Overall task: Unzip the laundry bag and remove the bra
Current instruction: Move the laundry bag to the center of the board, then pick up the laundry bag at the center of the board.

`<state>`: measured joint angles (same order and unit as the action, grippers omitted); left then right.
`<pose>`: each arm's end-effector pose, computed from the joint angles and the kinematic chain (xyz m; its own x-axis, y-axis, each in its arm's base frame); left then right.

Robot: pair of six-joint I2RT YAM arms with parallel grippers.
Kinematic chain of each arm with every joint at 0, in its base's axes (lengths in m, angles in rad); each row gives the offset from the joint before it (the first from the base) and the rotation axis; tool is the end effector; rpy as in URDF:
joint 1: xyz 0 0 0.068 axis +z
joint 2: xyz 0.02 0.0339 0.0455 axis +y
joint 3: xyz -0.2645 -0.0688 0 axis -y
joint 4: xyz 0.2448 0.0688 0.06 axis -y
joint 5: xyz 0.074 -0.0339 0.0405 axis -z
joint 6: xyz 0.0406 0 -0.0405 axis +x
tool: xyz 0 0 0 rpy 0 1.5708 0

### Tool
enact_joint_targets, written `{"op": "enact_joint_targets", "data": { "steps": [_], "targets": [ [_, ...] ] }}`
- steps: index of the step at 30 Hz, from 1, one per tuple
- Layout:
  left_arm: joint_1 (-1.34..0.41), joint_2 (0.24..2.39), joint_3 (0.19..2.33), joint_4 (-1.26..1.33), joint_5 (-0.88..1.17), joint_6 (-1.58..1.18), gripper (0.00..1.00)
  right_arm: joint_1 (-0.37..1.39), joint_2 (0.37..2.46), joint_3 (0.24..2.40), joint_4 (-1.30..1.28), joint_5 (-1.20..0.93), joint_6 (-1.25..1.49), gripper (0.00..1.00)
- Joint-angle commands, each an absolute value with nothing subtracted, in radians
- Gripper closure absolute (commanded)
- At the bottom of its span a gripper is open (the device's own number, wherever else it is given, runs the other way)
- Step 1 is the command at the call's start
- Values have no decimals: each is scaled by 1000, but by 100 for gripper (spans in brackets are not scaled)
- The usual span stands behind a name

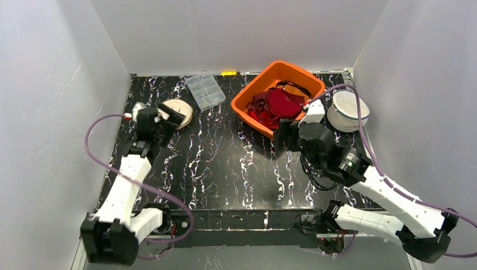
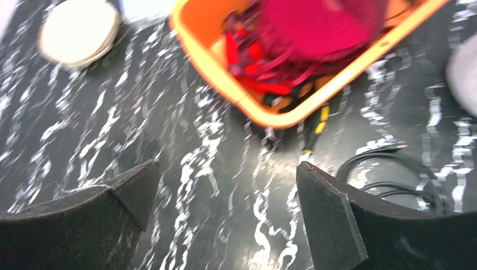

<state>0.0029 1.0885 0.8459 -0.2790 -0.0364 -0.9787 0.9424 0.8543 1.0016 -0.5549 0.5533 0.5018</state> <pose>0.2487 0.0022 0.2902 -0.2495 -0.8300 -0.4989 -0.4327 0.5565 -0.7093 0.1227 0.1325 0.3652 -0.3989 0.1471 -0.9051 -0.2427 0.9349 0.2590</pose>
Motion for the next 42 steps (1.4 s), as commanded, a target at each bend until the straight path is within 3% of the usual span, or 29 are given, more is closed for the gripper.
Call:
{"op": "enact_joint_targets", "data": {
  "steps": [1,6,10,15,35,39,42],
  "targets": [
    [-261,897,792,-383,-89,-906,1,882,967,1113,-575,871,432,2],
    [-472,752,689,-402,-112,-928,1,591,1071,1170,-463,759,449,3],
    [-528,671,607,-408,-72,-951,1,364,1136,1123,-360,806,462,3],
    [-538,562,528,-432,-56,-976,2,69,1075,933,-202,566,678,4],
    [-539,497,436,-473,-64,-1004,2,-233,1370,849,44,298,1091,8],
    [-538,510,444,-473,-78,-969,5,-256,1410,843,127,301,1088,14],
    [-538,531,451,-479,-84,-964,6,-261,1461,855,162,274,1081,27]
  ]
}}
